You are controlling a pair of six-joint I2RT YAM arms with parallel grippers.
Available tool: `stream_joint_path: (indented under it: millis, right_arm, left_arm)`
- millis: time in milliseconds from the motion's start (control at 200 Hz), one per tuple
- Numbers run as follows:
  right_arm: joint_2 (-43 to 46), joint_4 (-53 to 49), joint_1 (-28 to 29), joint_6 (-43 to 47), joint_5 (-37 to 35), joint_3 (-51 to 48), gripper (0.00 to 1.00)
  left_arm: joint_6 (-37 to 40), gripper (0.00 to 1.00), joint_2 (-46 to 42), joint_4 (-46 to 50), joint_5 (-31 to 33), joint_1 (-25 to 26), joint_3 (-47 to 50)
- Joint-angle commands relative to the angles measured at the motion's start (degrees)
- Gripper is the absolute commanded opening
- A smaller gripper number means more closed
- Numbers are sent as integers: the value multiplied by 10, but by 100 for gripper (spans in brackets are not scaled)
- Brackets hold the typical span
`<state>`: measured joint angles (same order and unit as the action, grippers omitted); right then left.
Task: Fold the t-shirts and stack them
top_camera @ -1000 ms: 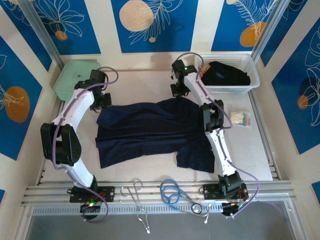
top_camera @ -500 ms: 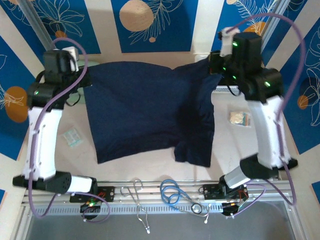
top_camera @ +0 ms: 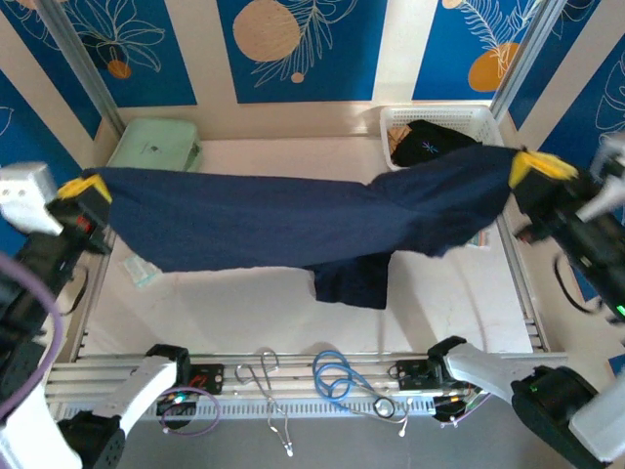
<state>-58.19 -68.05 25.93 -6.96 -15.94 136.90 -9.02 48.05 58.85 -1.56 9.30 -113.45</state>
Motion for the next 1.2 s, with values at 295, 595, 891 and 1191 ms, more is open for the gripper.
stream_joint_path:
  millis: [295,595,891,1191]
  right_arm:
    - [71,-6,-15,-24,356,83,0]
    - [57,35,-49,-36,394,70,0]
    - [32,73,-37,24,230,7,0]
    - [-129,218,-37,120,77,-138,0]
  left_arm:
    - [9,0,-68,-45,-219,2,-63]
    - [35,0,-72,-31,-107,2,-78]
    - [101,0,-62,-67,69,3,-7]
    - [153,0,35,-237,187,3,212]
